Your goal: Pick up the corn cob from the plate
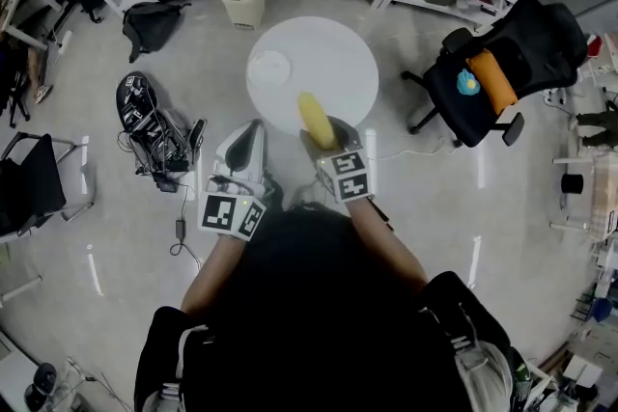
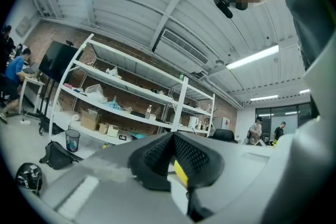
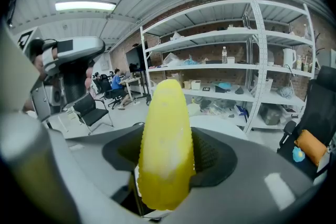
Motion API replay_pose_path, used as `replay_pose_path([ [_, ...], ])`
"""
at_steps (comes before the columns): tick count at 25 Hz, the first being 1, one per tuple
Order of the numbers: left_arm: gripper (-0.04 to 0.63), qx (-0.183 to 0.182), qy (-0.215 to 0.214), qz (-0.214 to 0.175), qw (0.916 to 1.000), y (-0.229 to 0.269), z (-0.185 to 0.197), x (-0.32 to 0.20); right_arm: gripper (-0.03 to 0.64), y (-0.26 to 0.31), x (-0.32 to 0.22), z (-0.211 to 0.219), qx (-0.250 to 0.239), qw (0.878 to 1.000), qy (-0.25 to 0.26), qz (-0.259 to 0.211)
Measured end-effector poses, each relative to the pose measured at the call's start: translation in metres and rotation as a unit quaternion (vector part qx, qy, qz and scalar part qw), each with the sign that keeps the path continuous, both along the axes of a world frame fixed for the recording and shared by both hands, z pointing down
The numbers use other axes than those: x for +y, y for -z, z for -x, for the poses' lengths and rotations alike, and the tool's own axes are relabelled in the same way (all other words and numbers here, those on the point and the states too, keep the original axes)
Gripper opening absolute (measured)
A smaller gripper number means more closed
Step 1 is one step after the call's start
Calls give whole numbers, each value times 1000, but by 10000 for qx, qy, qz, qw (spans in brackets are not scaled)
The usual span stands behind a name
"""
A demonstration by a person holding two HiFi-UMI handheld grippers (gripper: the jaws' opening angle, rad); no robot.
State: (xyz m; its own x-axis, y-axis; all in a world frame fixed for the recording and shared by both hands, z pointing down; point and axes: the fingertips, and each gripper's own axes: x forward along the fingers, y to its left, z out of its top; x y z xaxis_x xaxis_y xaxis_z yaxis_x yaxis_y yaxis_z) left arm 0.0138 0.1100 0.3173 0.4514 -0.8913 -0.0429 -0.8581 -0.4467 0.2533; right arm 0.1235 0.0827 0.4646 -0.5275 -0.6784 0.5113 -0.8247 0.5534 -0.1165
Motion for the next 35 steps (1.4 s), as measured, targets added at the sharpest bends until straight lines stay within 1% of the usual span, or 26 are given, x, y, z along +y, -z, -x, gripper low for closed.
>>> replay_pose_path([
  [7, 3, -32, -15, 5, 10000, 0, -8, 4, 265, 31, 6, -11, -358, 9990, -117, -226],
  [14, 3, -62, -3, -6, 10000, 5, -14, -1, 265, 82, 10, -15, -695, 9950, -103, -707],
  [21, 3, -81, -18, -53, 10000, 10, -13, -14, 265, 130, 4, -17, -926, 9889, -140, -1155],
  [28, 3, -78, -52, -7, 10000, 8, -12, -29, 265, 155, -5, -18, -1026, 9848, -167, -1389],
  [35, 3, -99, -106, 8, 9999, 6, -12, -38, 266, 164, -11, -17, -1098, 9824, -187, -1502],
])
